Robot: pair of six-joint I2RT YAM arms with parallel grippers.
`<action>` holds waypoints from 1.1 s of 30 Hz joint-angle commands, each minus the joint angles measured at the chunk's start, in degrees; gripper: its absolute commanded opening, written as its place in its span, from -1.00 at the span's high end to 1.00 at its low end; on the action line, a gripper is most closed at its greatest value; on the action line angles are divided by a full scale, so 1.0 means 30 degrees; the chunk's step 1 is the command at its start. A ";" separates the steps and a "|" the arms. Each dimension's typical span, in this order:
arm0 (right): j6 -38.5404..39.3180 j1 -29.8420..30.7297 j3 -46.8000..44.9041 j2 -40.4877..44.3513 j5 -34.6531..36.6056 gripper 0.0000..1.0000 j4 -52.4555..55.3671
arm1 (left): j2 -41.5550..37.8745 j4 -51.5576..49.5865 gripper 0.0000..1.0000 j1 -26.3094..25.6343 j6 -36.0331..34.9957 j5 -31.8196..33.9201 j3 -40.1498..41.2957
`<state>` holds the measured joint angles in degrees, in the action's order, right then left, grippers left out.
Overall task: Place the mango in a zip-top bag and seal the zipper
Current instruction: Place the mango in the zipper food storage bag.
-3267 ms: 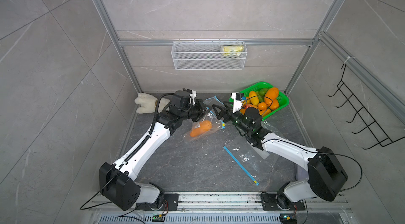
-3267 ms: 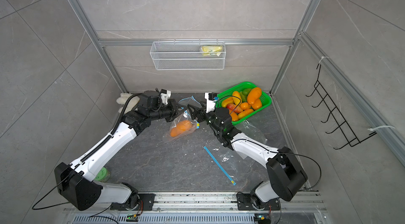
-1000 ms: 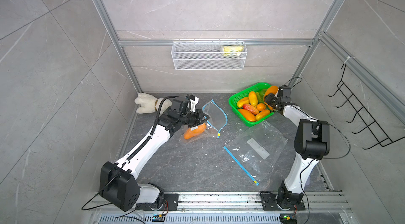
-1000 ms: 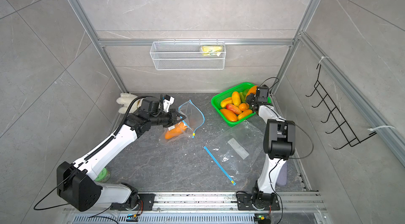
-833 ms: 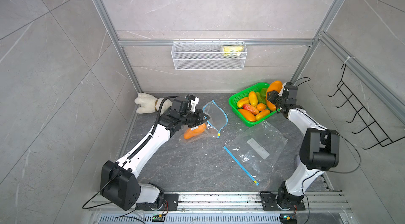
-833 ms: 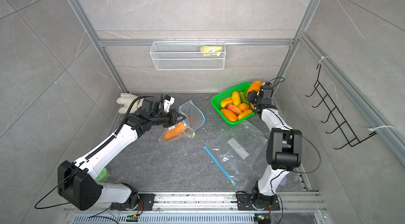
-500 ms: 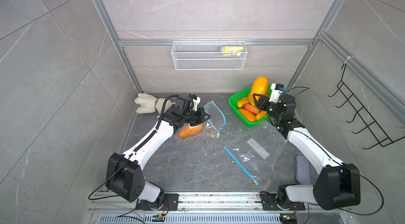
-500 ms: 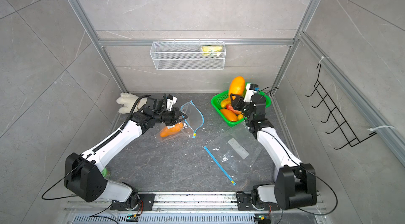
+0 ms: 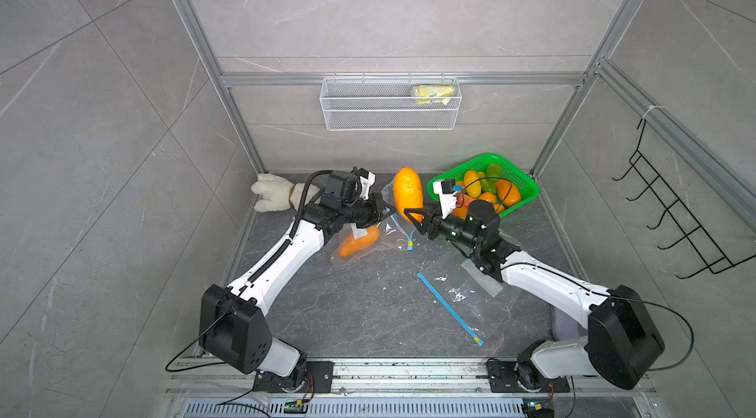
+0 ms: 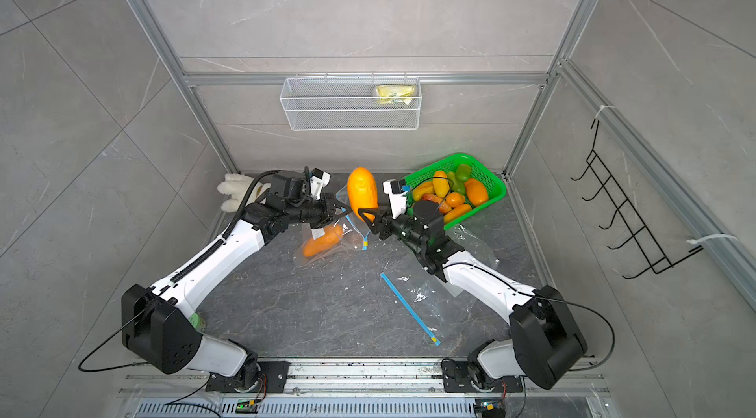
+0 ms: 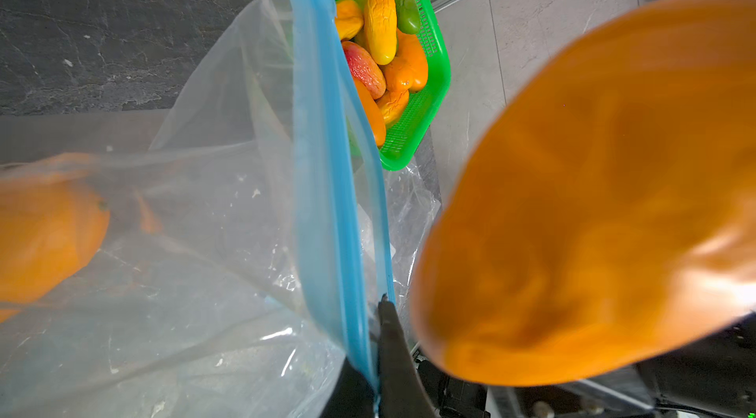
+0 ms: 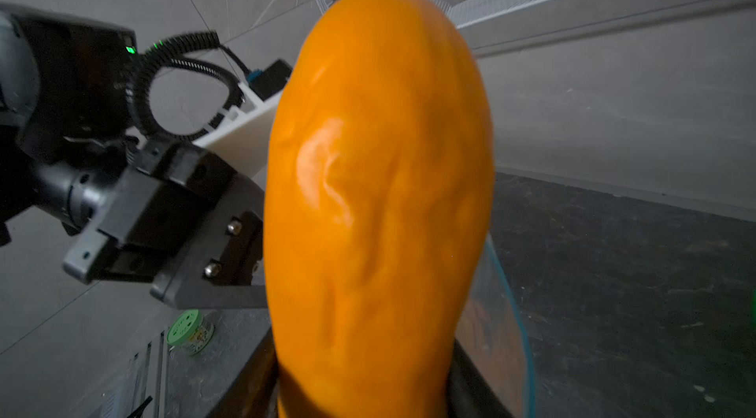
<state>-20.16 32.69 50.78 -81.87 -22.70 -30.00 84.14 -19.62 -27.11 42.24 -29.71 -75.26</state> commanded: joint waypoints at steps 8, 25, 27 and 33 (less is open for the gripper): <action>0.0891 0.0677 0.0698 -0.2007 0.0374 0.78 -0.0565 | -0.1894 -0.0107 0.88 0.0043 0.0019 -0.0599 -0.0400; 0.1450 0.0654 0.1252 -0.3540 -0.1194 0.39 -0.0521 | -0.2375 -0.0809 0.89 0.0190 -0.0229 -0.0148 -0.0360; 0.1572 0.0676 0.1043 -0.3119 -0.1555 0.50 -0.0767 | -0.2411 -0.0815 0.89 0.0248 -0.0228 -0.0115 -0.0229; 0.4386 0.0677 0.1548 -0.1090 -0.0724 0.61 0.3621 | -0.2525 -0.1044 0.89 0.0537 -0.0370 -0.0137 -0.0049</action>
<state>-13.65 34.48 52.86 -89.67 -25.28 -28.01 78.94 -22.87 -26.17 42.26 -29.06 -75.24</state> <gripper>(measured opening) 0.485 0.056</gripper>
